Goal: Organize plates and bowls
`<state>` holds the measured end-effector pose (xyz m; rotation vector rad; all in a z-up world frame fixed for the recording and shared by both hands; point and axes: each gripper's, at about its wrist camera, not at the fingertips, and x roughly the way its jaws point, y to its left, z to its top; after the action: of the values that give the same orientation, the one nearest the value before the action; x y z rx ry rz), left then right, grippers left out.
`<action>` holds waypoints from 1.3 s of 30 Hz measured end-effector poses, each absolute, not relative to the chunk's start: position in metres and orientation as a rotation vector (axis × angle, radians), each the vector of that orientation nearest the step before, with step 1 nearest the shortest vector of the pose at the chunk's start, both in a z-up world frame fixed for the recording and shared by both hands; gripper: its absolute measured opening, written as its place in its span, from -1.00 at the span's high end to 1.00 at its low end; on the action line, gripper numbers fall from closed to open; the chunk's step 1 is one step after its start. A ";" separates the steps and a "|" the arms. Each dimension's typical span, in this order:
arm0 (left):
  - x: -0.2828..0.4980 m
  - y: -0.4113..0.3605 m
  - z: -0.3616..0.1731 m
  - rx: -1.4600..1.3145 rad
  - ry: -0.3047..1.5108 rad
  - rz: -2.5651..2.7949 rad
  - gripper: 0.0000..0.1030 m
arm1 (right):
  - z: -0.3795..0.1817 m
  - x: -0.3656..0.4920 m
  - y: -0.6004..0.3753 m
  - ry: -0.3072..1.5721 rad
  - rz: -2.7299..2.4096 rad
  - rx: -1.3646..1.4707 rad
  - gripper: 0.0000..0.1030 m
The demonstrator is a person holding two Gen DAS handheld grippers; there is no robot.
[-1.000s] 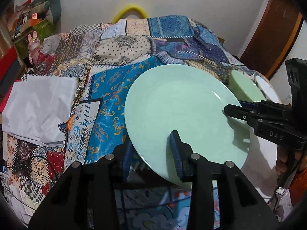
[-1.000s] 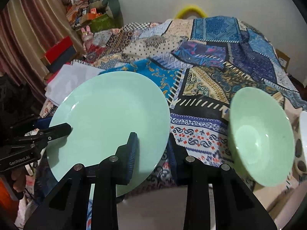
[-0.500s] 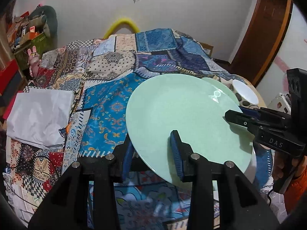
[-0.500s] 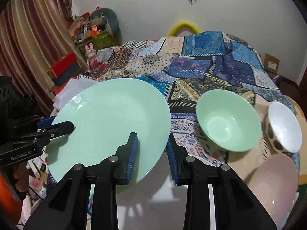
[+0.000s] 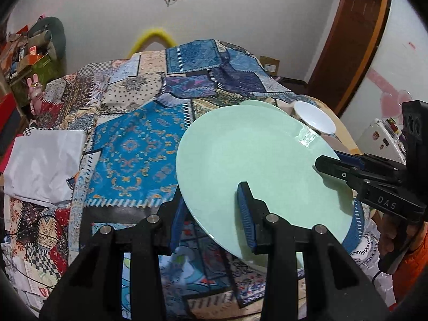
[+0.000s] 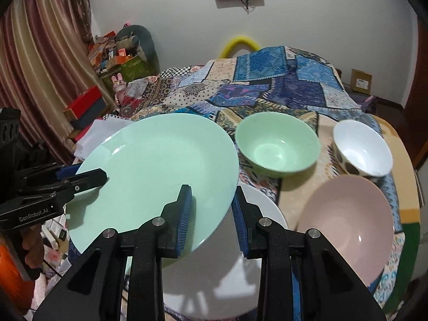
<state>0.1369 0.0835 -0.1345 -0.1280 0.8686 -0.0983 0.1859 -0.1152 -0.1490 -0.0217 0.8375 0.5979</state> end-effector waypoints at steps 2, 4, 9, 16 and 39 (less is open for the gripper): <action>0.135 0.076 -0.136 -0.127 0.874 -0.106 0.28 | -0.151 0.183 -0.123 0.839 0.590 -0.012 0.46; 0.134 0.071 -0.138 -0.126 0.881 -0.111 0.28 | -0.152 0.179 -0.130 0.842 0.583 -0.005 0.46; 0.132 0.060 -0.147 -0.126 0.905 -0.128 0.28 | -0.160 0.171 -0.142 0.856 0.564 0.008 0.46; 0.130 0.049 -0.163 -0.125 0.940 -0.144 0.28 | -0.174 0.162 -0.154 0.882 0.544 0.026 0.46; 0.147 0.040 -0.214 -0.130 1.054 -0.152 0.28 | -0.216 0.162 -0.166 0.979 0.520 0.080 0.46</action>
<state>0.1470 0.0397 -0.2137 -0.1296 1.0540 -0.1520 0.1615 -0.1664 -0.2161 0.0803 0.9790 0.5204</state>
